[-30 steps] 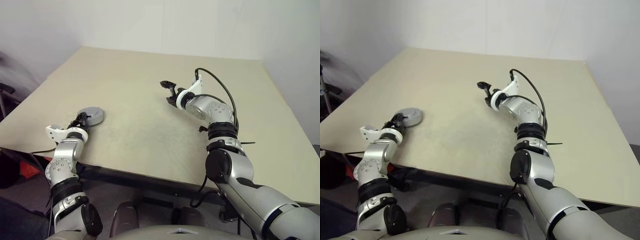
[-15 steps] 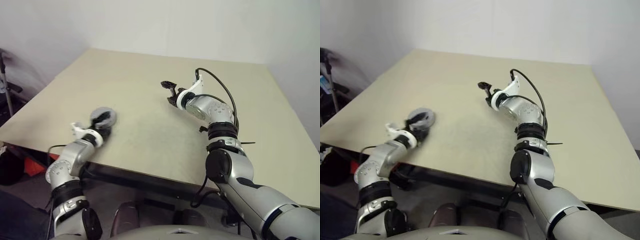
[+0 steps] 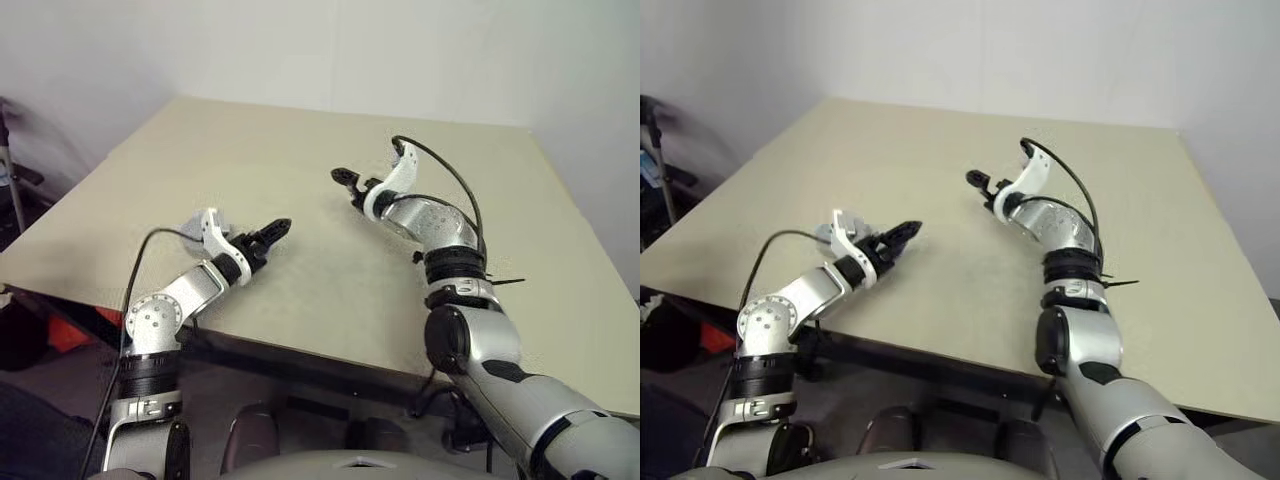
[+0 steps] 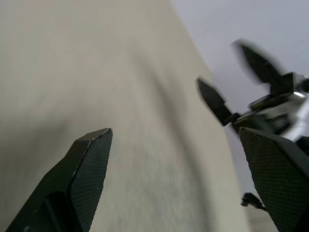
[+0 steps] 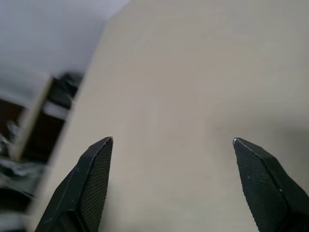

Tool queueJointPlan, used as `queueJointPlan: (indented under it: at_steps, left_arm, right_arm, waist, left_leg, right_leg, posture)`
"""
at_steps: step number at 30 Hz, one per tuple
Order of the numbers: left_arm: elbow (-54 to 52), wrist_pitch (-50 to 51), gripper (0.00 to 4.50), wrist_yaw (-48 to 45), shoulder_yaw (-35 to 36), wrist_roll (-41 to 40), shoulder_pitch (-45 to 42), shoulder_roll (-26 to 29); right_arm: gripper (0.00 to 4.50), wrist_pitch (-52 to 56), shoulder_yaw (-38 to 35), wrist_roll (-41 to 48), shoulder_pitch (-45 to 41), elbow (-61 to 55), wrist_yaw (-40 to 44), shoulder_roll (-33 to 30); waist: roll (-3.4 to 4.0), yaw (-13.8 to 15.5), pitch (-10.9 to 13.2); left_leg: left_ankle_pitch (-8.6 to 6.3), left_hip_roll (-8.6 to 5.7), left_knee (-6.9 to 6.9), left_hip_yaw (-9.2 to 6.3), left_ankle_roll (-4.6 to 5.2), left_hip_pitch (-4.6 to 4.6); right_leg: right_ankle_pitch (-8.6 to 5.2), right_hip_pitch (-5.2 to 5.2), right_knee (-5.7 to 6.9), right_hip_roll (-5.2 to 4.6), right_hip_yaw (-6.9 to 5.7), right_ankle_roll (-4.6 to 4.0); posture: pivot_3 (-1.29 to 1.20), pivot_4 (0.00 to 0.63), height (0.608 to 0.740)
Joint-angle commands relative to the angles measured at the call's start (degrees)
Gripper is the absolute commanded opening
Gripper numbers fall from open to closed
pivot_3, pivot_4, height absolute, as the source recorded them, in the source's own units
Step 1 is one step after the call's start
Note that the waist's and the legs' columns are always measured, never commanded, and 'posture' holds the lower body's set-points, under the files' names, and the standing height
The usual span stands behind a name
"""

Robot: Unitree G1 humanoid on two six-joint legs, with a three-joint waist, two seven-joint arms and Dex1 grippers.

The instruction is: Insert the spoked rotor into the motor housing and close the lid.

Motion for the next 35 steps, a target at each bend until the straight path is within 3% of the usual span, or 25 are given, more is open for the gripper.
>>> queueJointPlan:
  at_steps: [1, 11, 14, 19, 35]
  left_arm:
    - [-3.86, -5.35, 4.45, -9.55, -3.86, 8.33, -0.77, 2.85]
    - [-6.05, -12.27, 4.45, -27.98, -11.36, 19.87, 1.03, 6.89]
    - [-5.0, -12.52, 4.45, -31.46, -11.94, 21.06, 0.82, 7.04]
    - [-2.41, -12.41, 4.45, -35.08, -12.01, 22.95, -0.11, 6.91]
    - [-2.94, -12.94, 4.45, -32.32, -7.66, 24.13, -0.14, 3.97]
  right_arm:
    - [4.5, -1.11, 7.12, -3.67, 2.2, -4.06, 19.65, -7.24]
    - [4.5, -12.16, 14.65, -7.78, 12.48, -10.46, 58.9, -23.84]
    - [4.5, -12.06, 16.49, -8.68, 14.54, -12.59, 64.58, -26.19]
    - [4.5, -15.24, 17.8, -11.64, 16.56, -12.81, 65.75, -25.67]
    - [4.5, -22.08, 15.11, -12.63, 17.44, -10.74, 61.81, -20.37]
  waist:
    - [0.0, -0.02, 0.0]
    - [0.04, -0.02, -0.01]
    - [0.06, -0.09, -0.01]
    - [0.1, -0.15, -0.03]
    - [0.13, -0.16, -0.05]
  left_leg:
    - [-0.01, -0.01, 0.0, 0.0, 0.02, -0.01]
    - [-0.07, 0.05, 0.02, 0.07, 0.16, 0.09]
    - [-0.06, 0.1, 0.09, 0.09, 0.34, 0.11]
    - [-0.14, 0.17, 0.25, 0.17, 0.63, 0.28]
    - [-0.12, 0.21, 0.43, 0.13, 0.78, 0.33]
  right_leg:
    - [0.01, 0.0, -0.02, 0.0, 0.02, -0.01]
    - [0.04, 0.08, 0.0, 0.01, 0.02, -0.71]
    - [0.04, 0.1, 0.0, 0.03, 0.0, -0.77]
    - [0.1, 0.28, 0.05, 0.04, -0.02, -0.89]
    - [0.2, 0.34, 0.1, 0.04, -0.08, -1.05]
  posture:
    - [0.0, 0.0, 0.74]
    - [0.0, 0.0, 0.74]
    - [0.0, 0.0, 0.74]
    - [0.0, 0.0, 0.74]
    - [0.0, 0.0, 0.74]
